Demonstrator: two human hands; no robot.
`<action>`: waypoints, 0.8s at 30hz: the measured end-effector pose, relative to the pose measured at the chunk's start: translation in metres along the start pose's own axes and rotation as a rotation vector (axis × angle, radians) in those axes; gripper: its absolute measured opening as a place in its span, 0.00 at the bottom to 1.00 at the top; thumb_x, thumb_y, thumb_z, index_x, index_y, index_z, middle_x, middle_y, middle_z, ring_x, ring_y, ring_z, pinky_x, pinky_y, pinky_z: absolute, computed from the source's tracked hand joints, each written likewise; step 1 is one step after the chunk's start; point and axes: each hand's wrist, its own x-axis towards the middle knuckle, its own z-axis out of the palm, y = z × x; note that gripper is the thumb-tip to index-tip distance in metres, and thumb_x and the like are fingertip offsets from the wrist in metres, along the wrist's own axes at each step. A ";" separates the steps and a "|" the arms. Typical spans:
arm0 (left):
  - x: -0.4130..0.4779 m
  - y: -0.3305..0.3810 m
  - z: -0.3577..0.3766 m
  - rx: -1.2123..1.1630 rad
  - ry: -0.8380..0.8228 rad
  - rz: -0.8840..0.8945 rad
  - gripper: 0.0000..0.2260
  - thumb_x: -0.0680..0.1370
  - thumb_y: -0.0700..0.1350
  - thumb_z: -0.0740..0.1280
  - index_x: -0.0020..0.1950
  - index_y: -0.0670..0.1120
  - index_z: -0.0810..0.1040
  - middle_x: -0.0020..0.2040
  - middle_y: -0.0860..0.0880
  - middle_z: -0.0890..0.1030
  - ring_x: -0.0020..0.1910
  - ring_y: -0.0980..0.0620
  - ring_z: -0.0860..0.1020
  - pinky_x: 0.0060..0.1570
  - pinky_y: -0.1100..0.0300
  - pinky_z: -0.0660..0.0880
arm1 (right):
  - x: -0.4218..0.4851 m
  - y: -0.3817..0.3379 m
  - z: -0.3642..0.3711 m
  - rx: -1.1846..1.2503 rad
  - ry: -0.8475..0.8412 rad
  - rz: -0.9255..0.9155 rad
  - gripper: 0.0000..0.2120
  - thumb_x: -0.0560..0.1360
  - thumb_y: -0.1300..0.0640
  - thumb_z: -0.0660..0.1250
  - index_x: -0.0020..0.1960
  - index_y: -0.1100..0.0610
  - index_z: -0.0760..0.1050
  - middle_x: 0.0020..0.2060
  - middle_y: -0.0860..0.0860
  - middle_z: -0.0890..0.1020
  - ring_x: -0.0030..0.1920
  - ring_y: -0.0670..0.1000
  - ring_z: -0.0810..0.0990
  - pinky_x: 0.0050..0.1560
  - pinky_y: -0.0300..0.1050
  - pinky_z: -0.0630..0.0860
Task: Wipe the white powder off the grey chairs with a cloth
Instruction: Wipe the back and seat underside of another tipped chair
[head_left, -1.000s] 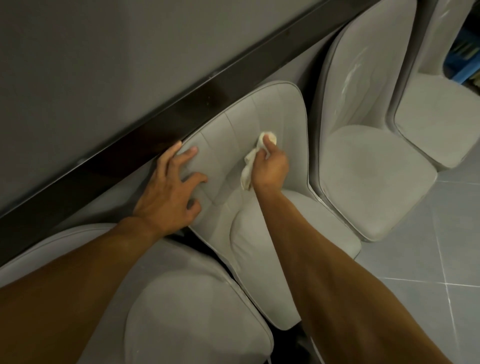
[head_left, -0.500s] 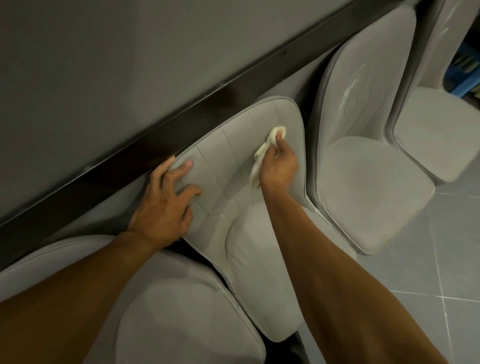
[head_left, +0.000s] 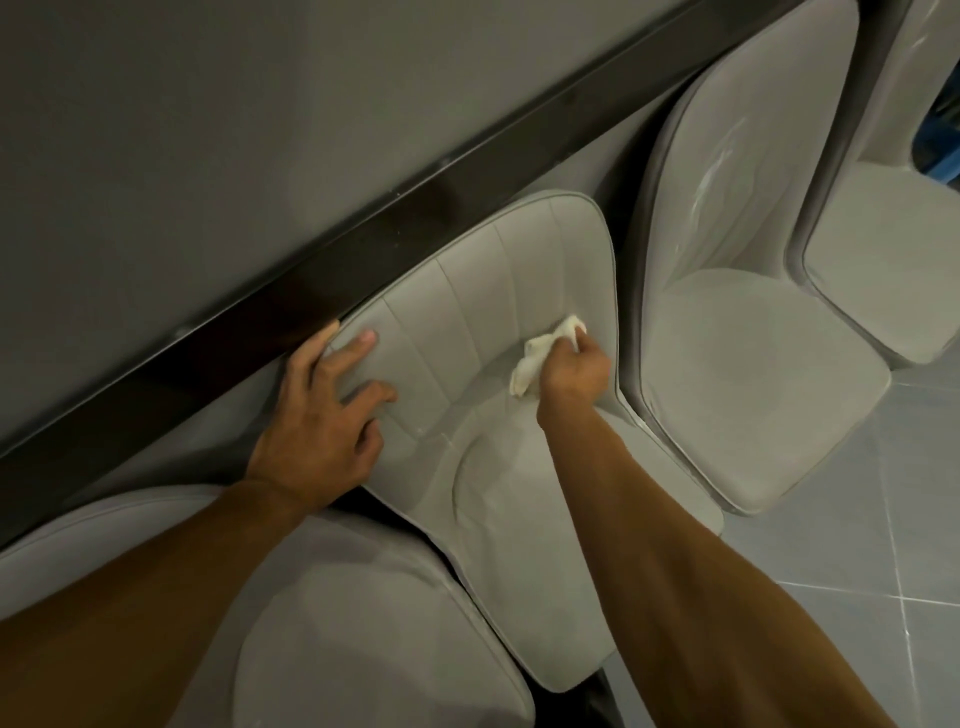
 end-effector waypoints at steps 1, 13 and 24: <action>0.000 -0.001 0.001 -0.005 0.009 0.004 0.14 0.69 0.40 0.71 0.54 0.47 0.83 0.75 0.40 0.66 0.75 0.34 0.60 0.73 0.43 0.66 | 0.001 0.001 -0.005 0.007 0.034 0.031 0.18 0.79 0.57 0.63 0.68 0.54 0.77 0.61 0.54 0.82 0.62 0.55 0.79 0.66 0.48 0.74; -0.001 -0.005 0.006 0.025 0.076 0.047 0.12 0.72 0.38 0.68 0.53 0.45 0.84 0.75 0.43 0.64 0.73 0.33 0.61 0.68 0.36 0.70 | 0.013 -0.010 0.004 0.060 0.039 -0.087 0.16 0.79 0.55 0.67 0.66 0.54 0.75 0.54 0.48 0.78 0.59 0.52 0.79 0.62 0.45 0.74; -0.002 -0.008 0.009 0.051 0.092 0.067 0.09 0.74 0.40 0.68 0.52 0.45 0.84 0.75 0.44 0.63 0.73 0.34 0.60 0.71 0.39 0.68 | -0.121 0.142 0.020 -0.233 -0.436 0.066 0.06 0.79 0.52 0.67 0.51 0.55 0.76 0.43 0.50 0.80 0.46 0.51 0.78 0.48 0.44 0.73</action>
